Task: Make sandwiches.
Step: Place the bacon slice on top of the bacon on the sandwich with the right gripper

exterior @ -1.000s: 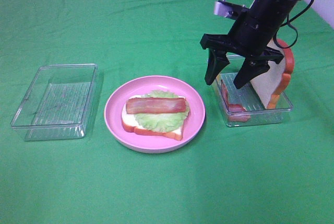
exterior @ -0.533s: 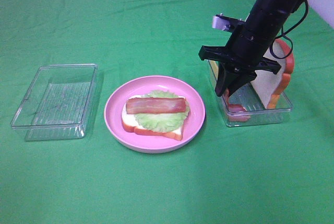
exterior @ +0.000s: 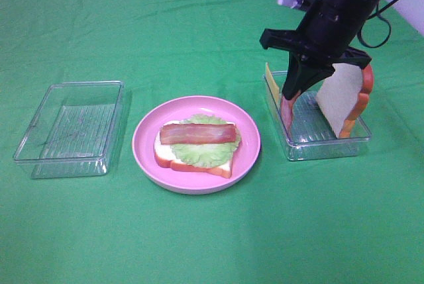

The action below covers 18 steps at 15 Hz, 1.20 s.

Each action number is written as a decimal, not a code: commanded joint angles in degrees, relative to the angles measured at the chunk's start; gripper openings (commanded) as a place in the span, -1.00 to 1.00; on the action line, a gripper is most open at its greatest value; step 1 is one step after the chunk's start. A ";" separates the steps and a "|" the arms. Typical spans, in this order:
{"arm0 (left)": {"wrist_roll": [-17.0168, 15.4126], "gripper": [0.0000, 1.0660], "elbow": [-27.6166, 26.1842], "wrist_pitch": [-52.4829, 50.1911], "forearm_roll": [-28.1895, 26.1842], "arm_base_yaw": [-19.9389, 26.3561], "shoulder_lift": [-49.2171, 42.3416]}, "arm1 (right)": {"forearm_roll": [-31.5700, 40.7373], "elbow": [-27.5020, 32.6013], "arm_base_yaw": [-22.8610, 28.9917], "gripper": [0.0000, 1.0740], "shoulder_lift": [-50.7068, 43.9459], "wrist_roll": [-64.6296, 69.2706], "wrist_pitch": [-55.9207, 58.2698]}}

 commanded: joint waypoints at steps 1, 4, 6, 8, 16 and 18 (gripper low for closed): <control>-0.11 0.72 0.11 -0.69 -0.40 -0.11 -0.52 | 1.60 -0.23 0.00 -1.00 -4.93 -1.78 1.83; -0.11 0.72 0.11 -0.69 -0.40 -0.11 -0.52 | 9.40 -0.23 0.00 -1.00 -9.85 -5.61 3.09; -0.11 0.72 0.11 -0.69 -0.40 -0.11 -0.52 | 21.49 -0.11 0.06 -1.00 -9.74 -11.97 3.04; -0.11 0.72 0.11 -0.69 -0.40 -0.11 -0.52 | 30.60 -0.11 0.23 -1.00 -8.14 -16.50 2.92; -0.11 0.72 0.11 -0.69 -0.40 -0.11 -0.52 | 39.25 -0.11 12.09 -1.00 5.21 -19.08 -11.17; -0.11 0.72 0.11 -0.69 -0.40 -0.11 -0.52 | 42.40 -0.11 11.92 -1.00 7.96 -19.42 -13.24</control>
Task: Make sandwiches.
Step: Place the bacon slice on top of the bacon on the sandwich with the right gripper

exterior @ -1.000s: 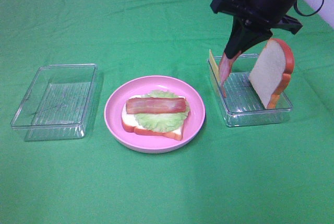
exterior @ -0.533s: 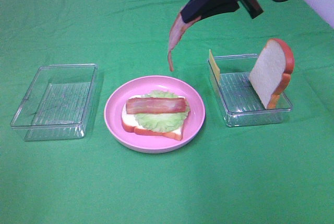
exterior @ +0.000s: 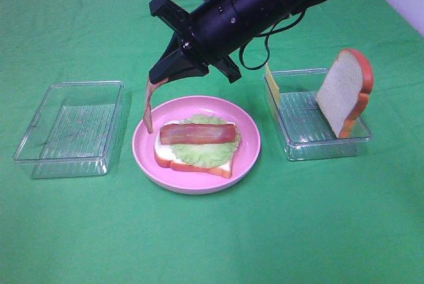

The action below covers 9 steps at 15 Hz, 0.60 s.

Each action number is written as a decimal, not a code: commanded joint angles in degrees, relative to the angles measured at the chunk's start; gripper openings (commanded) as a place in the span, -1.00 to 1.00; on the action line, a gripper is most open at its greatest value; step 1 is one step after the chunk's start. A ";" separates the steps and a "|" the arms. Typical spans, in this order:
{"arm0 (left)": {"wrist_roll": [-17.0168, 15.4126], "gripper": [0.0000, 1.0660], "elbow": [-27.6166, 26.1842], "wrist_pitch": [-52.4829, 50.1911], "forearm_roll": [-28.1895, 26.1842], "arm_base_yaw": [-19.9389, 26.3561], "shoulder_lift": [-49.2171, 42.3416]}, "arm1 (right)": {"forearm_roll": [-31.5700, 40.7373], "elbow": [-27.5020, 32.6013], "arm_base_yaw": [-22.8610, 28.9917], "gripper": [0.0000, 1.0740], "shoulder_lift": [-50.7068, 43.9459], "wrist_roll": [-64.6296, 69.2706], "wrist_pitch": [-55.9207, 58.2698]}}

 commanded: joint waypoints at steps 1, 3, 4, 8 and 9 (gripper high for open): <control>-0.11 0.72 0.11 -0.69 -0.40 -0.11 -0.52 | 2.52 -0.11 0.00 -1.00 3.09 -1.15 -1.83; -0.11 0.72 0.11 -0.69 -0.40 -0.11 -0.52 | 1.95 -0.11 0.00 -1.00 5.16 -0.46 -2.58; -0.11 0.72 0.11 -0.69 -0.40 -0.11 -0.52 | -0.52 -0.11 -0.06 -1.00 5.33 0.63 -3.38; -0.11 0.72 0.11 -0.69 -0.40 -0.11 -0.52 | -16.79 -0.11 -0.06 -1.00 4.76 11.86 -3.67; -0.11 0.72 0.11 -0.69 -0.40 -0.11 -0.52 | -23.78 -0.17 -0.06 -1.00 4.70 17.30 -2.86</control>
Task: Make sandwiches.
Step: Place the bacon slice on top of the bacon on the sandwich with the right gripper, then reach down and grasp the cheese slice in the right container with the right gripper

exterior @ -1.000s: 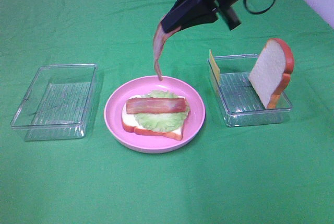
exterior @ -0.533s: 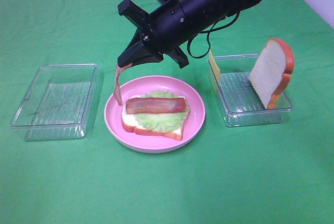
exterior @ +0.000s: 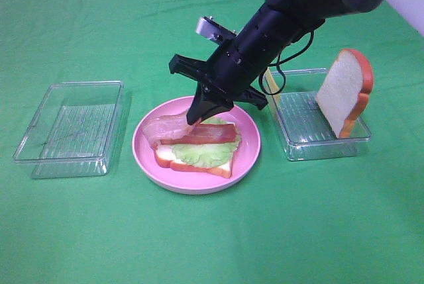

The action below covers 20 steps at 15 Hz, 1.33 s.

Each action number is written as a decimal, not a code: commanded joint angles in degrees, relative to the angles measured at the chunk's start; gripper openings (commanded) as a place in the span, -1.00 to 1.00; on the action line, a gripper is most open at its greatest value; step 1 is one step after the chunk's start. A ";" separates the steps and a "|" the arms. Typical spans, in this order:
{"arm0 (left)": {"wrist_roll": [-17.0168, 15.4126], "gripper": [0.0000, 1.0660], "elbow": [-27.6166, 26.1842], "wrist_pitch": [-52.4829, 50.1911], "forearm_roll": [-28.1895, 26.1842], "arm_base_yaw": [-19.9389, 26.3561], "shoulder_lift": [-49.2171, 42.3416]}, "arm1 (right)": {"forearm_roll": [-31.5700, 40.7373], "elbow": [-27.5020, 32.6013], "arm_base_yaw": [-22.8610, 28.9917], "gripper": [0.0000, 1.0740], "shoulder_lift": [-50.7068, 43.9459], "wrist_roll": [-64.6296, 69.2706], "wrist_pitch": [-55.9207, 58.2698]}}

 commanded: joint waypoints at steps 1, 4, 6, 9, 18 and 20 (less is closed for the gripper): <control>-0.11 0.72 0.11 -0.69 -0.40 -0.11 -0.52 | -7.79 -0.17 -0.06 -1.00 -0.63 6.30 1.15; -0.11 0.72 0.11 -0.69 -0.40 -0.11 -0.52 | -9.91 -0.17 -0.06 -0.57 -0.63 7.68 1.66; -0.11 0.72 0.11 -0.69 -0.40 -0.11 -0.52 | -11.17 -0.17 -0.06 -0.01 -0.63 7.68 1.66; -0.11 0.72 0.11 -0.69 -0.40 -0.11 -0.52 | -13.64 -0.17 -0.06 0.29 -0.69 7.62 2.81; -0.11 0.72 0.11 -0.69 -0.40 -0.11 -0.52 | -35.07 -8.65 -0.06 0.28 -8.65 16.04 9.74; -0.11 0.72 0.11 -0.69 -0.40 -0.11 -0.52 | -39.42 -11.63 -0.11 0.28 -8.54 17.59 11.17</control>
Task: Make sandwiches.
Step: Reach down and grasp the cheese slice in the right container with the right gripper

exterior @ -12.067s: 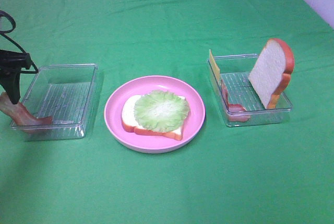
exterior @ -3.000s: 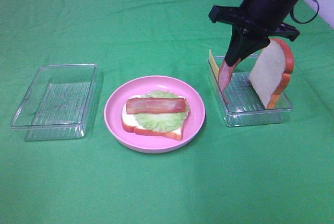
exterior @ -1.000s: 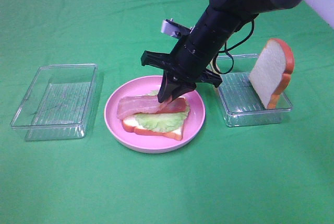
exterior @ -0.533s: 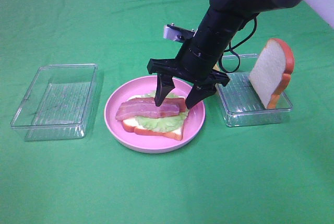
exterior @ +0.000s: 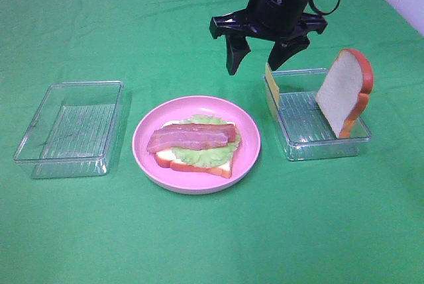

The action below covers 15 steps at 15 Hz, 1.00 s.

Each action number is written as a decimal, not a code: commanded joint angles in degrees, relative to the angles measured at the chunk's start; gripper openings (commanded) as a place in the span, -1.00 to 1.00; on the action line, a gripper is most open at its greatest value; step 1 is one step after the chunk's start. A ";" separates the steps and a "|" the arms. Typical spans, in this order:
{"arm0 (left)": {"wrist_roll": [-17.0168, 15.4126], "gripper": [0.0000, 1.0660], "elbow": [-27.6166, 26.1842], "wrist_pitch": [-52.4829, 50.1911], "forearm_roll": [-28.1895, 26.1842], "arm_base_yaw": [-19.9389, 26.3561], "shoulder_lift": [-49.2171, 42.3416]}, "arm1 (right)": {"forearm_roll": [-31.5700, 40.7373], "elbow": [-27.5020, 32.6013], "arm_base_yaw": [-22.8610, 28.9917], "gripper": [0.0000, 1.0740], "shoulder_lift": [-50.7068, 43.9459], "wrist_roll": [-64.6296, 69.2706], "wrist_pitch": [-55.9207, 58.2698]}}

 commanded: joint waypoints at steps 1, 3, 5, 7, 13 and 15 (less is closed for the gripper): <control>-0.11 0.72 0.11 -0.69 -0.40 -0.11 -0.52 | -2.98 -2.29 -0.86 0.28 -0.23 1.49 1.49; -0.11 0.72 0.11 -0.69 -0.40 -0.11 -0.52 | -2.35 -2.69 -2.46 0.27 0.23 1.49 1.43; -0.11 0.72 0.11 -0.69 -0.40 -0.11 -0.52 | -2.18 -2.98 -5.10 0.23 0.46 1.26 -0.86; -0.11 0.72 0.11 -0.69 -0.40 -0.11 -0.52 | -0.29 -4.98 -6.76 0.23 2.64 1.03 0.57; -0.11 0.72 0.11 -0.69 -0.40 -0.11 -0.52 | 1.15 -13.06 -7.51 0.22 12.03 -0.86 4.24; -0.11 0.72 0.11 -0.69 -0.40 -0.11 -0.52 | 1.09 -14.55 -7.51 0.09 14.78 -0.86 4.18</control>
